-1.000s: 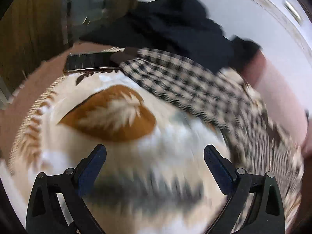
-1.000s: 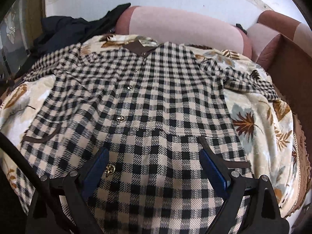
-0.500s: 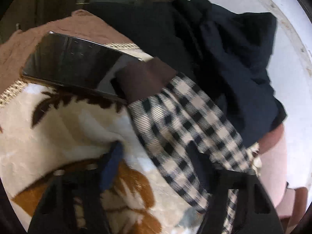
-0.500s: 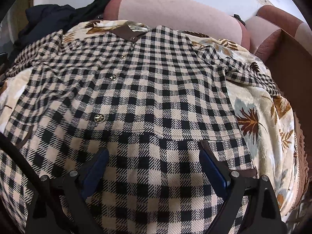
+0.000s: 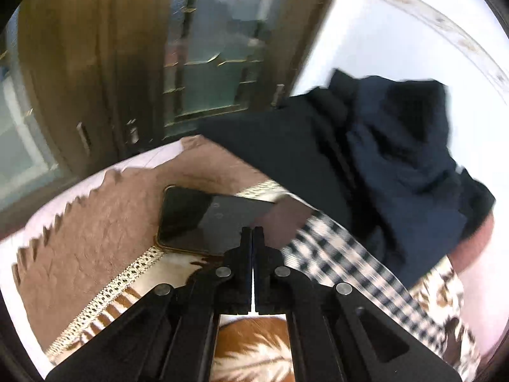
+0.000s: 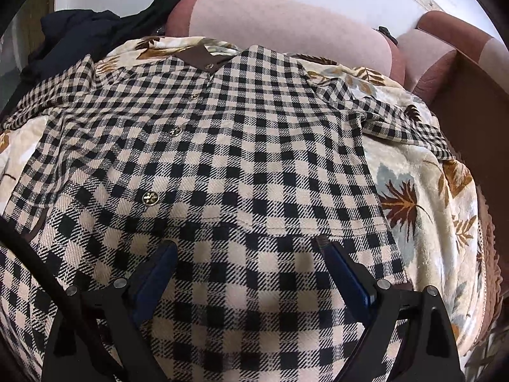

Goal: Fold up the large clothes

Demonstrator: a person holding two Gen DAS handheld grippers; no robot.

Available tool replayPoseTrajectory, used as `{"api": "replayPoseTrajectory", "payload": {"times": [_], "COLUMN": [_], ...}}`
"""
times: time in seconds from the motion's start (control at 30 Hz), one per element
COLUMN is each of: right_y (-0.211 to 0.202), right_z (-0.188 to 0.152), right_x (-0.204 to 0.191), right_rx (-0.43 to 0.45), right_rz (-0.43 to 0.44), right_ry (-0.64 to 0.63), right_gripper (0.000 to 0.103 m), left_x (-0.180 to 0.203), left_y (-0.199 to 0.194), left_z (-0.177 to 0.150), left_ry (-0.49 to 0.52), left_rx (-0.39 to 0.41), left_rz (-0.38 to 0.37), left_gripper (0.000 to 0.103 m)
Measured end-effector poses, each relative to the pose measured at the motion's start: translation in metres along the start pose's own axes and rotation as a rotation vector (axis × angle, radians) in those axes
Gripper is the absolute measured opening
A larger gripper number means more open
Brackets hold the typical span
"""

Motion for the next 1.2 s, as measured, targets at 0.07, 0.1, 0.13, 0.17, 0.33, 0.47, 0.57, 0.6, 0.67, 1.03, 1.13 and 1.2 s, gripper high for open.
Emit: {"api": "replayPoseTrajectory", "payload": {"times": [0.07,0.1,0.13,0.17,0.33,0.47,0.57,0.6,0.67,1.03,1.13,1.2], "right_y": [0.001,0.001,0.0,-0.001,0.0,0.012,0.015,0.015,0.017,0.021,0.024,0.03], "right_z": [0.003,0.004,0.005,0.005,-0.007,-0.017,-0.014,-0.012,-0.009,0.019,0.038,0.05], "right_x": [0.006,0.009,0.012,0.015,0.026,0.028,0.026,0.025,0.022,0.029,0.045,0.058], "right_rx": [0.007,0.008,0.01,0.011,-0.001,-0.045,-0.044,-0.042,-0.037,0.008,0.043,0.058], "right_rz": [0.005,0.01,0.017,0.02,-0.003,-0.021,-0.039,-0.048,-0.066,-0.017,0.026,0.05], "right_ry": [0.016,0.027,0.041,0.05,0.044,0.045,0.037,0.027,0.004,-0.026,0.023,0.057], "right_gripper": [0.096,0.096,0.096,0.096,0.096,0.096,0.096,0.096,0.096,0.095,0.095,0.095], "left_x": [-0.005,-0.006,-0.006,-0.006,-0.01,-0.01,-0.009,-0.008,-0.003,0.086,0.144,0.19], "left_y": [-0.009,-0.01,-0.005,-0.002,0.031,0.063,0.082,0.083,0.086,0.033,-0.012,-0.042], "left_z": [-0.011,-0.018,-0.021,-0.027,-0.06,-0.073,-0.075,-0.073,-0.07,-0.075,-0.095,-0.119], "left_ry": [0.009,-0.01,-0.028,-0.045,-0.082,-0.103,-0.135,-0.137,-0.124,0.045,0.143,0.207], "left_rx": [-0.015,-0.031,-0.046,-0.062,-0.15,-0.206,-0.212,-0.199,-0.205,-0.179,-0.158,-0.162], "left_rz": [-0.038,-0.06,-0.081,-0.099,-0.161,-0.181,-0.204,-0.211,-0.218,-0.272,-0.351,-0.411], "left_gripper": [0.001,0.007,0.019,0.028,0.039,0.039,0.039,0.039,0.039,0.005,0.004,0.005]}}
Point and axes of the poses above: each gripper's, at about its wrist camera, not at the fingertips, and y roughly the way its jaws point, x to its right, z to its top, the point moved 8 cm from there along y, roughly the way its jaws point, and after that the axes turned 3 degrees about -y, right-handed, at the moved point
